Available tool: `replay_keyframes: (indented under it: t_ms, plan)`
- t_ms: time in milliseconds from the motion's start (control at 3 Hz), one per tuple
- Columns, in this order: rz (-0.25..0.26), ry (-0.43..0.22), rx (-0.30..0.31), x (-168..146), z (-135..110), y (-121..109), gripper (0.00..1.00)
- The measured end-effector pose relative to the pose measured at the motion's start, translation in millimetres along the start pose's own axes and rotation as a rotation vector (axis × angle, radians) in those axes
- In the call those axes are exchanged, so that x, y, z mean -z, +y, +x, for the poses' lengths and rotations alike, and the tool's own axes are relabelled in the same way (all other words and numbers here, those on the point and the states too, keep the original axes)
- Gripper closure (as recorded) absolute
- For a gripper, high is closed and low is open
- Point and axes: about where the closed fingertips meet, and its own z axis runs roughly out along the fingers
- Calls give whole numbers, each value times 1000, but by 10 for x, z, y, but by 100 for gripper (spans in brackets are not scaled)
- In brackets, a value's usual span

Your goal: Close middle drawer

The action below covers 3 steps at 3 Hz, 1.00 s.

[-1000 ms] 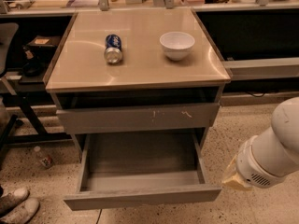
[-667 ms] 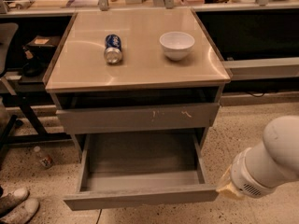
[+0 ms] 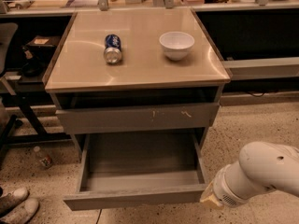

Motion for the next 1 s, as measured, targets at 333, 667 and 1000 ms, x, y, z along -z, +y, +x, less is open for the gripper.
replay_keyframes:
  t_ms: [333,667,1000]
  plan:
    - [-65,-14,-19,-465,51,12,100]
    - [-65,-14,-19,-465,51,12,100]
    - [-84,-57,-62,-743,121,19,100]
